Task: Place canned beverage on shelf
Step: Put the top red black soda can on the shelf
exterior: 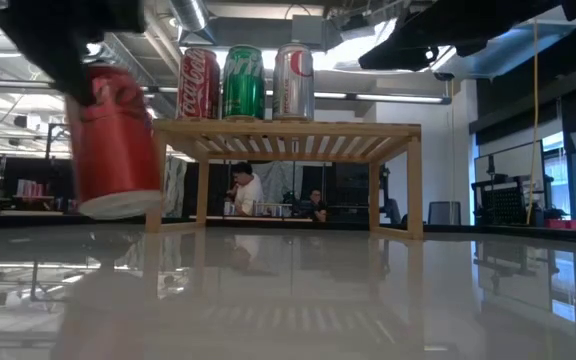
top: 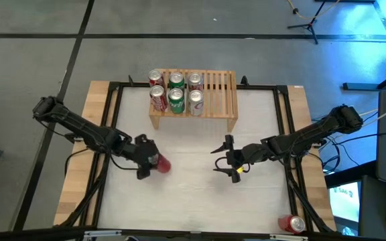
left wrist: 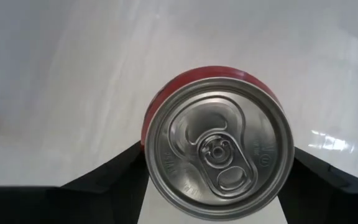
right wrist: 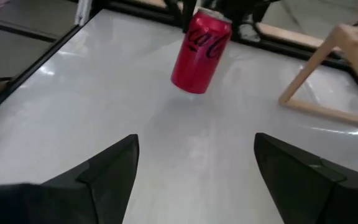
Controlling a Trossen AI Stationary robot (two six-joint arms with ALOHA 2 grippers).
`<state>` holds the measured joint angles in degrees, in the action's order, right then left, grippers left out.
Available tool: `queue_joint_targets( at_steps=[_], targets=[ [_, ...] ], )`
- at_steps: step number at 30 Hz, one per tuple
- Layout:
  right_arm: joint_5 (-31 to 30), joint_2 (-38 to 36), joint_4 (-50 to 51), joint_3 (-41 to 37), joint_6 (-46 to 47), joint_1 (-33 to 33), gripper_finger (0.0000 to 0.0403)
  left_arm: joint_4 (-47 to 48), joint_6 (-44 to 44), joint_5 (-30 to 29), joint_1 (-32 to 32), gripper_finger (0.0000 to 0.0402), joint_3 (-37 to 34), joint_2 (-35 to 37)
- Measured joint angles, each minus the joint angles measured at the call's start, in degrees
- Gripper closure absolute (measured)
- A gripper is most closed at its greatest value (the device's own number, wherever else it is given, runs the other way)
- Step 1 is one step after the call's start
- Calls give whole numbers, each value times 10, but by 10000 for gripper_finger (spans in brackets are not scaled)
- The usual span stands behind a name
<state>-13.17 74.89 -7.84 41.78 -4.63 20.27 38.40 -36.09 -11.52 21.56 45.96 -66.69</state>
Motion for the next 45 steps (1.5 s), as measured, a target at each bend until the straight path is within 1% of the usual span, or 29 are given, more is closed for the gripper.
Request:
queue_joint_targets(
  at_steps=[4,9,11,15,19,22,23,28,31,33,35,39,42,45],
  targets=[
    [15,0,8,0,14,0,91,-39,76,-14,0,134,43,-67],
    [23,0,7,0,16,0,91,-31,175,-11,-4,134,142,-183],
    [23,4,5,0,17,0,91,-23,207,9,-10,134,186,-227],
    [23,20,1,0,18,0,91,20,252,68,-29,134,261,-308],
    [23,38,-2,0,16,0,91,38,283,104,-41,134,317,-357],
    [23,45,-14,0,10,0,91,39,301,108,-43,133,334,-372],
    [23,45,-18,0,9,0,91,39,305,108,-43,127,335,-372],
    [23,45,-24,0,3,0,91,46,304,92,-42,74,344,-373],
    [23,45,-25,0,5,0,91,45,303,93,-40,55,357,-369],
    [23,45,-26,0,27,0,91,56,303,93,-36,50,365,-369],
    [23,45,-26,0,29,0,91,71,299,91,-32,49,372,-369],
    [24,48,-40,0,28,0,91,107,254,87,-17,51,377,-356],
    [25,62,-69,0,26,0,91,114,205,50,13,49,359,-338],
    [22,78,-108,0,27,0,91,114,143,-30,51,48,325,-323]
  ],
)
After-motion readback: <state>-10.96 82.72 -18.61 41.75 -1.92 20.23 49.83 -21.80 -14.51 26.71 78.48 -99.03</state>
